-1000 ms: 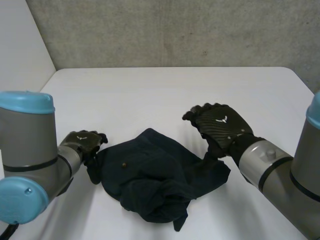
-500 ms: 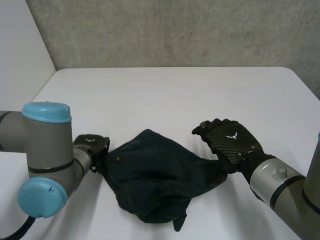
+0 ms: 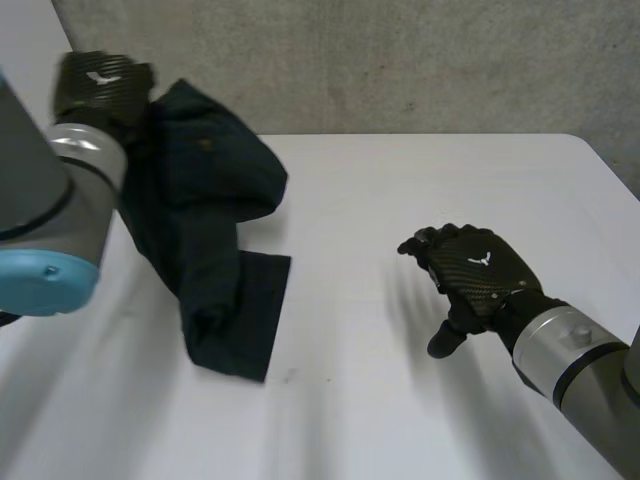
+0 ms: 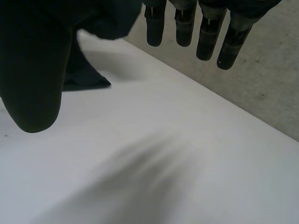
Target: Fold the shorts.
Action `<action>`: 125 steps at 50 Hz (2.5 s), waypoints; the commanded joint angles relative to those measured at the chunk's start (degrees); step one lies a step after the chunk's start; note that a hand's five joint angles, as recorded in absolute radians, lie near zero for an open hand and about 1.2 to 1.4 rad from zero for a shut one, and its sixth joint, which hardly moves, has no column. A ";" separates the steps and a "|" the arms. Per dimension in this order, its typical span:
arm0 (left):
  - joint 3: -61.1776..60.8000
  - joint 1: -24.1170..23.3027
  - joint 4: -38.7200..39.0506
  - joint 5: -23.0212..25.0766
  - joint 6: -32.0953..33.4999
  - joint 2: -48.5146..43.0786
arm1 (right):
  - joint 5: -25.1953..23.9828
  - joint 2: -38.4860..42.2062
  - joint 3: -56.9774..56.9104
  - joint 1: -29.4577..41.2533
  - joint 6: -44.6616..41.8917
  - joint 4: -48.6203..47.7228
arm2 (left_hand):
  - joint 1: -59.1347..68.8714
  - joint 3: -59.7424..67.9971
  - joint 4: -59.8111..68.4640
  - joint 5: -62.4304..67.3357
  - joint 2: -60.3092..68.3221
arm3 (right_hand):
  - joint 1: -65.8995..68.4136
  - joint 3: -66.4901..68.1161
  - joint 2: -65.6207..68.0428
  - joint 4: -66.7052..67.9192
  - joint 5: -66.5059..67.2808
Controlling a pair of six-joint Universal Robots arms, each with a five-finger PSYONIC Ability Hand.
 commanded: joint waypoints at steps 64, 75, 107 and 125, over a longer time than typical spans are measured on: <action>-20.07 -13.37 -1.83 -3.75 -9.22 -12.53 | -30.19 13.43 7.92 -24.46 -44.14 -3.39 | -19.48 -25.15 -25.92 -19.06 -24.74 | 26.61 25.97 25.62 24.76 24.69; -18.66 -13.63 -2.62 -3.58 -9.22 -3.95 | -29.04 11.88 3.80 -22.26 -35.75 -2.81 | 17.62 11.95 11.17 18.03 12.36 | 68.65 68.02 67.67 66.81 66.74; 11.63 -4.05 -13.78 3.45 -6.41 -21.98 | -7.89 17.63 -27.75 -3.90 -10.39 21.04 | 15.13 9.46 8.68 15.54 9.87 | 68.65 68.02 67.67 66.81 66.74; 5.62 -8.18 -12.73 -8.32 -5.08 -13.95 | 15.16 28.56 -31.55 2.17 8.24 4.95 | -50.32 -56.00 -56.77 -49.91 -55.58 | 68.65 68.02 67.67 66.81 66.74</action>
